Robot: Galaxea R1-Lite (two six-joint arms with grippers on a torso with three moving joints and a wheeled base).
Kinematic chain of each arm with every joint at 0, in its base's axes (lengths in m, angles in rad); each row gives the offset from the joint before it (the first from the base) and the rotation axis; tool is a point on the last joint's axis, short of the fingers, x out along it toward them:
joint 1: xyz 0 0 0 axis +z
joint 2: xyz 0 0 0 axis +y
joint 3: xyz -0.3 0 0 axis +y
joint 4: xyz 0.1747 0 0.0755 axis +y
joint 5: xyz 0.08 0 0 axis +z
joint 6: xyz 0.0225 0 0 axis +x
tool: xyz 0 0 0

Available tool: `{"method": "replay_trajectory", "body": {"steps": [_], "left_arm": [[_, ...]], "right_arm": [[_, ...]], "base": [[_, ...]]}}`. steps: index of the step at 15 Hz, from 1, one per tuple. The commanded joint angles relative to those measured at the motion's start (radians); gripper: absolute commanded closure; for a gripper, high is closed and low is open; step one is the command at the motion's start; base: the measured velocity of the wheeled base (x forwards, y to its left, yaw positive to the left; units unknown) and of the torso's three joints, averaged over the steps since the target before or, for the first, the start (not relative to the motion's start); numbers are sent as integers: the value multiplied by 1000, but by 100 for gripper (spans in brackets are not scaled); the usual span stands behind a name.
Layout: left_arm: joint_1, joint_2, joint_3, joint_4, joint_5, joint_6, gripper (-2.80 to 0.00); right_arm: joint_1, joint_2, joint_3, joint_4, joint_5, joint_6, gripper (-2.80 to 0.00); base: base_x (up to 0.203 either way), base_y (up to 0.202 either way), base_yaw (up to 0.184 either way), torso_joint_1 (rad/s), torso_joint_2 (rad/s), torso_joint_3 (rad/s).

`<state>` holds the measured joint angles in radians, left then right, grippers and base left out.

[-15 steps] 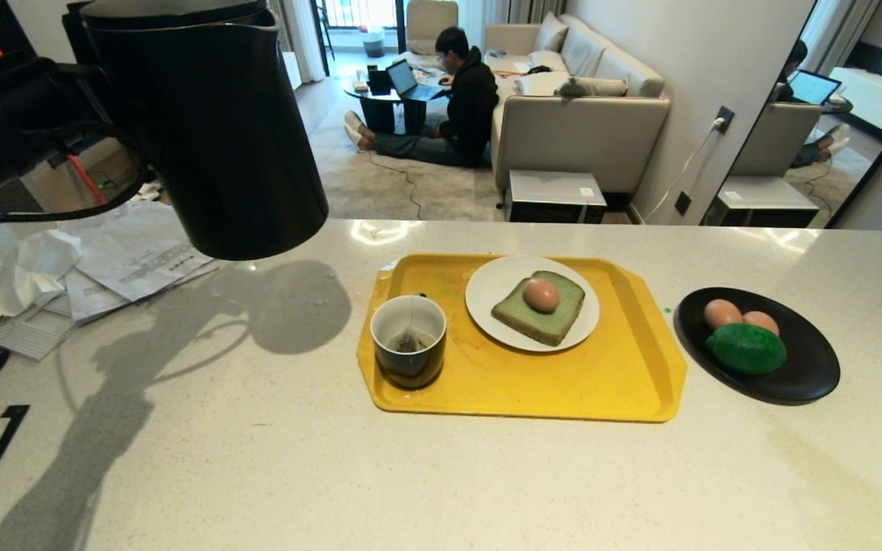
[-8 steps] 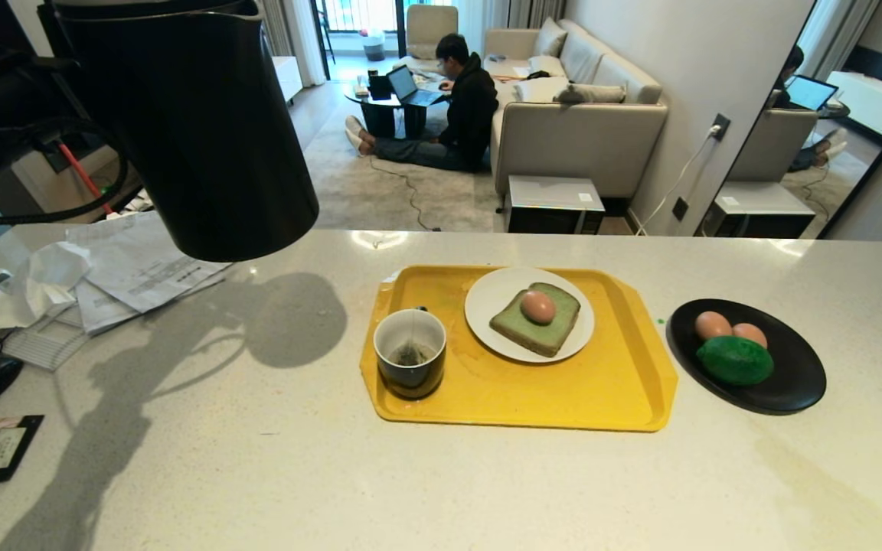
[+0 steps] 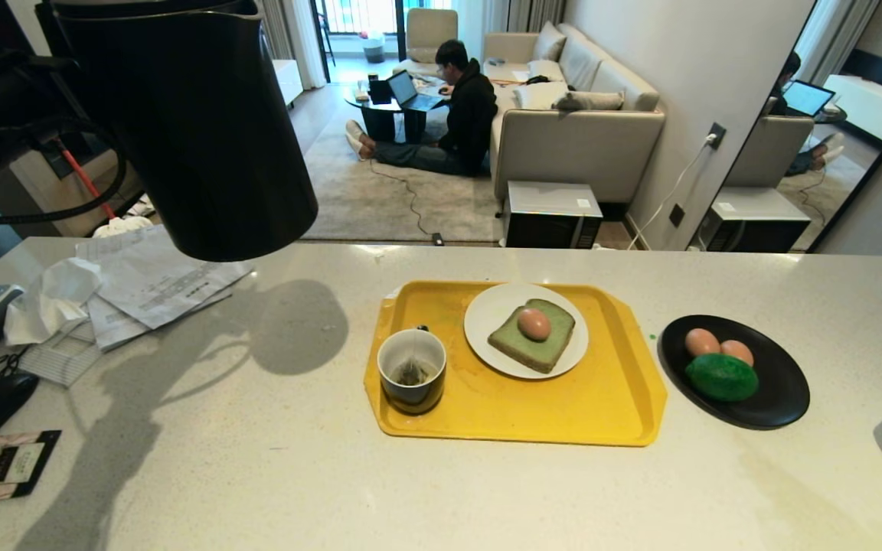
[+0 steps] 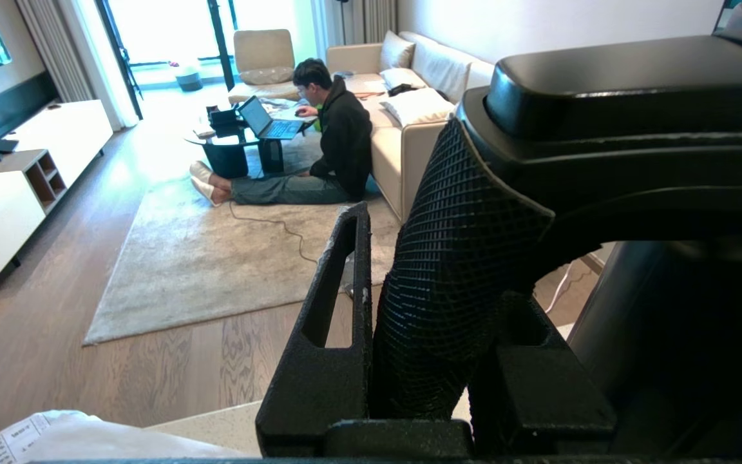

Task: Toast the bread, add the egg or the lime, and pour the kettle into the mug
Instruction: Pour water into a cup

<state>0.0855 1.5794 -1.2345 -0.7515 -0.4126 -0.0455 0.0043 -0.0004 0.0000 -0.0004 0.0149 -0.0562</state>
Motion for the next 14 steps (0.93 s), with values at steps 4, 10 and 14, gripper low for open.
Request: {"method": "replay_trajectory", "body": {"steps": [4,10,14], "left_arm": [[0,-5,1,-5,-3,0,0],[2,-13,1,-5,-4,0,0],[2,-26,25,-2,1,0,0]], "right_arm": [[0,0,2,0,0,-1,0],[0,0,2,0,1,1,0],[0,0,2,0,2,1,0]], "base": [[0,0,0,155,-300,-132],[0,0,0,7,-10,-6],[0,0,0,0,0,0]]}}
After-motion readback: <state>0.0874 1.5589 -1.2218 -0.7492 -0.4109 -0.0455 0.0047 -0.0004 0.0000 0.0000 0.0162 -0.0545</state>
